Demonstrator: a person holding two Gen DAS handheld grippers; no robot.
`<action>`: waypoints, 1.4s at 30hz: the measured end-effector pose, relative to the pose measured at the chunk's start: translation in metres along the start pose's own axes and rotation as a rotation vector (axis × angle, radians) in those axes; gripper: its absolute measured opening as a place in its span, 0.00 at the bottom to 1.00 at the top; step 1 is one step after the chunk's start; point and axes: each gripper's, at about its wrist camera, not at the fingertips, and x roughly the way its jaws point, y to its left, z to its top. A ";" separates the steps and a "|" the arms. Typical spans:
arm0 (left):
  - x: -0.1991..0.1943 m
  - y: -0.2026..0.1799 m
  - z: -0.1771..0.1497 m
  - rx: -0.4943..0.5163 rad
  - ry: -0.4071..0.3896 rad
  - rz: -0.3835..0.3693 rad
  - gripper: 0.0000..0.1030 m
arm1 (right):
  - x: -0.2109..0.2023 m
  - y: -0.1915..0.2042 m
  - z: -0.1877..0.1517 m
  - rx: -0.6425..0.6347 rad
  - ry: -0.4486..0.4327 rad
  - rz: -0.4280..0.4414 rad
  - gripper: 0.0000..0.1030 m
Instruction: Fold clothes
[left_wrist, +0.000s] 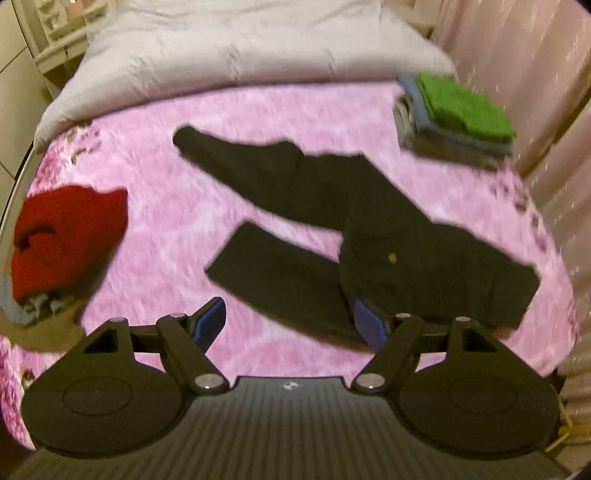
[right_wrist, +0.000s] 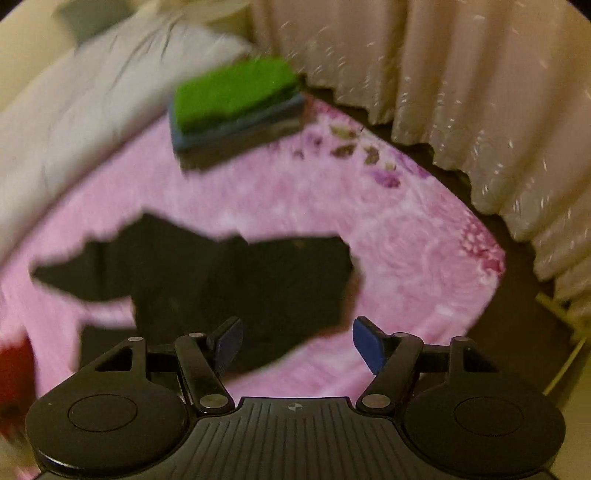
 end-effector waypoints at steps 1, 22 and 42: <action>-0.001 -0.004 -0.005 0.006 0.010 0.007 0.72 | 0.002 -0.003 -0.010 -0.055 0.009 -0.004 0.68; -0.029 0.002 -0.040 0.211 -0.019 0.048 0.73 | -0.043 0.035 -0.153 -0.272 -0.131 -0.046 0.68; -0.029 0.033 -0.072 0.253 -0.003 0.041 0.73 | -0.050 0.050 -0.209 -0.267 -0.102 -0.068 0.68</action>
